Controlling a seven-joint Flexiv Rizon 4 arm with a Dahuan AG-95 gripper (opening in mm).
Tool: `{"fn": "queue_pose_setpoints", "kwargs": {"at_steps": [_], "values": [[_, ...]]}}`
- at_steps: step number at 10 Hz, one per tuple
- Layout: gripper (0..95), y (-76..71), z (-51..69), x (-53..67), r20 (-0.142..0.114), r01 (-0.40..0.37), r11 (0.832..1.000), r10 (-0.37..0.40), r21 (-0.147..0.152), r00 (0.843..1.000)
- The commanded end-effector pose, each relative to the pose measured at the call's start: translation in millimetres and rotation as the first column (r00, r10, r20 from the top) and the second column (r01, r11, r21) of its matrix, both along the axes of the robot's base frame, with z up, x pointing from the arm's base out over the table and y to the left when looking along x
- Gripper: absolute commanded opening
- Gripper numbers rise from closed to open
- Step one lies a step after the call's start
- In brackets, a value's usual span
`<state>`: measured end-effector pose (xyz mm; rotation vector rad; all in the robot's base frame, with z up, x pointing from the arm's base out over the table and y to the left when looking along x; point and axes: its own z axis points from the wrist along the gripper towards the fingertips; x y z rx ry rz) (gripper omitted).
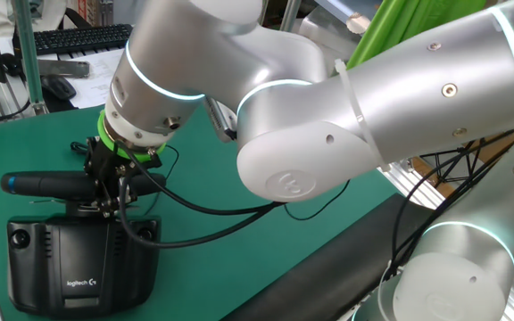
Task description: Rotate the steering wheel 90 degrees clockwise
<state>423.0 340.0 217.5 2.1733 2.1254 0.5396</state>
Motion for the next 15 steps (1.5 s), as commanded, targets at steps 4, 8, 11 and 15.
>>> {"fn": "queue_pose_setpoints", "kwargs": {"at_steps": [4,8,11,15], "values": [[0.0,-1.0,-0.3,1.2,0.014,-0.084,0.996,0.085,-0.021,0.996],[0.0,-1.0,-0.3,1.2,0.031,-0.209,0.977,0.211,-0.049,0.977],[0.0,-1.0,-0.3,1.2,0.037,-0.272,0.958,0.276,-0.095,0.96],[0.0,-1.0,-0.3,1.2,0.024,-0.236,0.966,0.24,-0.105,0.97]]}}
